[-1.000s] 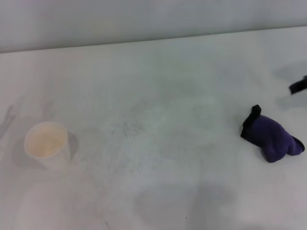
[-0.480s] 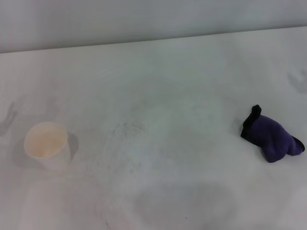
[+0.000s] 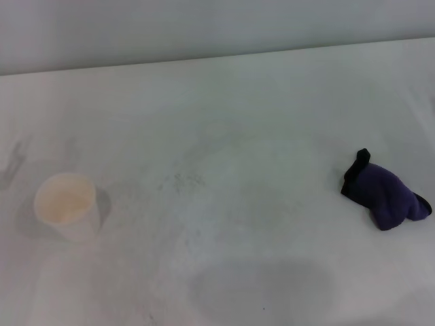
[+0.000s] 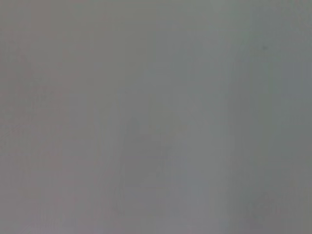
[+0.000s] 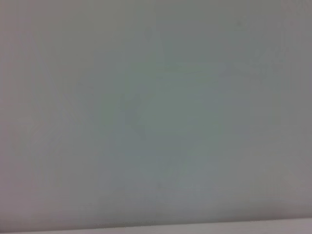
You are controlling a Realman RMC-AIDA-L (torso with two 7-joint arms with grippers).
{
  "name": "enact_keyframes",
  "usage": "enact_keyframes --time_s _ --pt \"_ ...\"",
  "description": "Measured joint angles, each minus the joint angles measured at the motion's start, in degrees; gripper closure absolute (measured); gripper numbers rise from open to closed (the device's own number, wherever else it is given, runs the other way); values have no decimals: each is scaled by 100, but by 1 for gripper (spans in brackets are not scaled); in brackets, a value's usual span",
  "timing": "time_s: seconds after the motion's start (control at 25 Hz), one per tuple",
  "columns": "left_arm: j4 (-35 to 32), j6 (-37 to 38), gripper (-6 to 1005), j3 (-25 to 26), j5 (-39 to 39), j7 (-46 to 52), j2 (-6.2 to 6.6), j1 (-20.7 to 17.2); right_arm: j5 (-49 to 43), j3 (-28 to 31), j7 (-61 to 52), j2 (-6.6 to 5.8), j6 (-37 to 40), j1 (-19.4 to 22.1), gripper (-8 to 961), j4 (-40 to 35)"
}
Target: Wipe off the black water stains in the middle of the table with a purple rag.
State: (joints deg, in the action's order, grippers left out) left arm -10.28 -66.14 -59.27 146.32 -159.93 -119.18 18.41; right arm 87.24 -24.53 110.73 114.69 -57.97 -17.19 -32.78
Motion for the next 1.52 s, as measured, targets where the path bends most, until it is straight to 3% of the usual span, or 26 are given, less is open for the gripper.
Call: enact_keyframes --time_s 0.08,0.16,0.4,1.08,1.2,1.4,1.52 --pt "48 10 108 -3 50 -21 2 40 216 105 480 1 -31 -9 483 261" --pt "68 12 108 -3 58 -37 7 53 1139 221 2045 7 -212 -18 482 1032" --pt "70 21 108 3 195 -60 8 91 2655 224 3799 17 -519 -44 480 2066" --pt "88 107 106 3 364 -197 0 101 3250 468 4816 31 -808 -78 474 2343" --pt "88 115 106 3 369 -197 0 97 3255 649 4926 29 -915 -49 250 2344" --pt "84 129 107 2 371 -196 0 106 3265 888 5383 27 -1032 -33 77 2471" --pt "57 116 107 -8 371 -196 6 112 3269 936 5890 30 -1037 -63 77 2545"
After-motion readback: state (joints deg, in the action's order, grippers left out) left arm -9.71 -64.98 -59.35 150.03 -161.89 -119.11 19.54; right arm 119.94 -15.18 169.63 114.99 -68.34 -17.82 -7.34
